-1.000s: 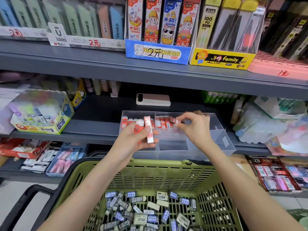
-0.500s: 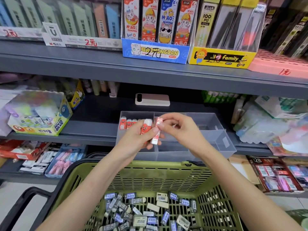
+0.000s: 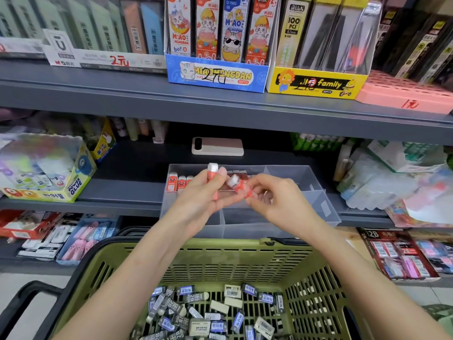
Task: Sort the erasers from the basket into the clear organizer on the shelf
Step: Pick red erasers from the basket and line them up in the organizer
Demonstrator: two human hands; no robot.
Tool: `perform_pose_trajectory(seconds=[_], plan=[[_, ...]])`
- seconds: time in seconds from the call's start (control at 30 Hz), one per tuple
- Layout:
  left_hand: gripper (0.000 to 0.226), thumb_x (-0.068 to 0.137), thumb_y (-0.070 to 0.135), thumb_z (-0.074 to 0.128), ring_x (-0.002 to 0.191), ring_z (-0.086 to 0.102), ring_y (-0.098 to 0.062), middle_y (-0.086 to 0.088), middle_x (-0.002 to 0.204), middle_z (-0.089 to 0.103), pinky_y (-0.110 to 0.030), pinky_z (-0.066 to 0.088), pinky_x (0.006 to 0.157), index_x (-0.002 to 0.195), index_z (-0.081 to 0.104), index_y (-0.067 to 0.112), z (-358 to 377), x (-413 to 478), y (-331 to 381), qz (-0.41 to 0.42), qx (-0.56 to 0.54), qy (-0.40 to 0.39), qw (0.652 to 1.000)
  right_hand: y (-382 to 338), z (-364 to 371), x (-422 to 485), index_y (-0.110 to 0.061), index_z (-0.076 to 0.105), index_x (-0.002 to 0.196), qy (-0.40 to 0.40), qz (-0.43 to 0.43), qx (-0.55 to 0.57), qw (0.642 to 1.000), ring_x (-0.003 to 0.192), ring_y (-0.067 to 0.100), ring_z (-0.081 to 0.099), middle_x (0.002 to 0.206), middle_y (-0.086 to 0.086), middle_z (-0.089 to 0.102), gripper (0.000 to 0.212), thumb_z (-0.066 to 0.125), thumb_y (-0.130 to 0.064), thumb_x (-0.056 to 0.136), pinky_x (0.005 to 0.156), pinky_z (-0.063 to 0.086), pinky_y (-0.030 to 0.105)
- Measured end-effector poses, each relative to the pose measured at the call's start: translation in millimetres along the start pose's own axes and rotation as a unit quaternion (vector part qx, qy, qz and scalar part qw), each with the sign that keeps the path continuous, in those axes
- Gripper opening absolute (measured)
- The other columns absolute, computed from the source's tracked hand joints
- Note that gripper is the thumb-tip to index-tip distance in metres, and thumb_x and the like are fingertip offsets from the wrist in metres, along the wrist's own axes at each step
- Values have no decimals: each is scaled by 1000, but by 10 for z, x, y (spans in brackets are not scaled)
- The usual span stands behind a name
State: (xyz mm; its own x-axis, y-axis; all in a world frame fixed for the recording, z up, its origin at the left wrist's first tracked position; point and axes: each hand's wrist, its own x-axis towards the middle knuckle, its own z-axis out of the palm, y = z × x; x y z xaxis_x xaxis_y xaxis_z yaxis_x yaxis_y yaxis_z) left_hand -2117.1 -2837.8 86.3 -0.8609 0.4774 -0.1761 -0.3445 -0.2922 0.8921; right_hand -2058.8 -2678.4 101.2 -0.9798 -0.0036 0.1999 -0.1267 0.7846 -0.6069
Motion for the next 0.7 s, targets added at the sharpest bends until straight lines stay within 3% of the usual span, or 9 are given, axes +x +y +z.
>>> perform_pose_trajectory(seconds=[0.07, 0.13, 0.23, 0.33, 0.47, 0.53, 0.63, 0.7], plan=[[21, 97, 23, 50, 64, 65, -14, -9, 74, 63, -22, 55, 59, 93, 54, 2, 15, -1, -10, -1, 44, 27, 999, 105, -52, 66, -17, 67, 82, 43, 86, 50, 994, 59, 7, 52, 63, -9, 59, 9, 66, -8, 80, 66, 47, 27], [22, 97, 28, 51, 48, 45, -7, 1, 62, 48, -17, 38, 43, 95, 53, 6, -16, 6, -22, 4, 134, 51, 990, 253, -119, 169, -15, 70, 76, 89, 166, 54, 981, 62, 10, 55, 62, -11, 63, 3, 68, -13, 78, 68, 48, 30], [30, 96, 37, 50, 49, 28, -7, 6, 59, 36, -17, 22, 43, 98, 54, 8, -65, 27, -37, 4, 172, 54, 984, 379, -162, 344, -8, 72, 68, 100, 230, -4, 968, 66, 19, 60, 65, 4, 69, 33, 70, -40, 78, 63, 43, 30], [35, 102, 35, 36, 51, 35, -8, 3, 60, 43, -20, 27, 45, 100, 60, 9, -61, 24, -24, -5, 129, 51, 990, 357, -121, 549, -4, 64, 60, 48, 275, -112, 954, 56, 21, 53, 59, 8, 61, 46, 66, -47, 77, 49, 34, 25], [31, 103, 21, 32, 59, 44, -13, -3, 68, 52, -25, 37, 54, 104, 60, 7, -80, 20, -16, -7, 126, 47, 991, 270, -36, 744, -14, 57, 67, -7, 314, -195, 929, 62, 20, 52, 68, 1, 54, 13, 65, -23, 71, 51, 33, 19], [25, 102, 16, 36, 65, 50, -13, -2, 73, 59, -26, 42, 61, 106, 58, 6, -104, 14, -21, 15, 158, 43, 986, 250, 28, 767, -13, 60, 73, -12, 316, -193, 929, 69, 24, 54, 73, 3, 57, 9, 66, -19, 68, 58, 37, 20], [17, 101, 19, 41, 74, 64, -9, 2, 87, 72, -27, 47, 74, 105, 57, 12, -132, 3, -24, 39, 183, 46, 981, 294, 115, 721, -14, 62, 76, -14, 297, -204, 933, 69, 23, 54, 74, 3, 58, 19, 70, -31, 72, 56, 36, 20], [15, 99, 25, 45, 86, 68, -9, 5, 96, 74, -31, 47, 86, 104, 57, 18, -152, 13, -33, 41, 184, 47, 981, 335, 141, 672, -16, 59, 71, -26, 259, -224, 939, 67, 23, 52, 73, 2, 56, 30, 63, -44, 82, 52, 31, 21]])
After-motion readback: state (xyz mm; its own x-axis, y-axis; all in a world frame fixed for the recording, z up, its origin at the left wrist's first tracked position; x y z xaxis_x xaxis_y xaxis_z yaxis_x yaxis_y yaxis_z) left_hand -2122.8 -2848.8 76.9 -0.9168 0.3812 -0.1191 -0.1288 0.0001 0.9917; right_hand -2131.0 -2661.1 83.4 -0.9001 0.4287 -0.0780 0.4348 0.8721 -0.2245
